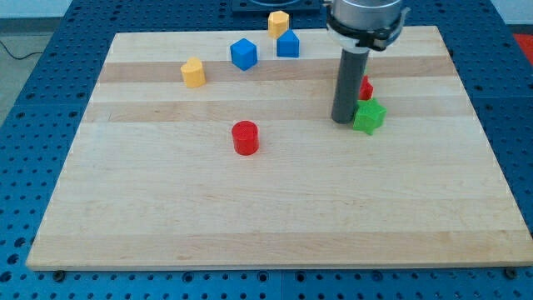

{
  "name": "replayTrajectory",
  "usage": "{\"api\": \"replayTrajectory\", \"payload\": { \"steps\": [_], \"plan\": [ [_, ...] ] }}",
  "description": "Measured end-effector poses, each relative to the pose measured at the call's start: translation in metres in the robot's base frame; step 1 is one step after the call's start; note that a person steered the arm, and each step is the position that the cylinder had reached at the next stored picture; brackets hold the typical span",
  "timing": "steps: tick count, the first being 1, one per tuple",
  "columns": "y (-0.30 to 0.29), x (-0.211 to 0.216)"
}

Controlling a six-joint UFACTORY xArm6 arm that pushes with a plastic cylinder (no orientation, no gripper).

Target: Make a vertical line with the red circle green star red star and green circle

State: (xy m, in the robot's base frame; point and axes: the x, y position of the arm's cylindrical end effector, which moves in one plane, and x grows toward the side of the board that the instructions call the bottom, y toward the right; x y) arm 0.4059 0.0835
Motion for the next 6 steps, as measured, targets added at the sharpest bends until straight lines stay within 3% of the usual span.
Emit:
{"api": "replayTrajectory", "payload": {
  "steps": [2, 3, 6],
  "plan": [
    [-0.155, 0.003],
    [-0.181, 0.033],
    [-0.074, 0.053]
  ]
}}
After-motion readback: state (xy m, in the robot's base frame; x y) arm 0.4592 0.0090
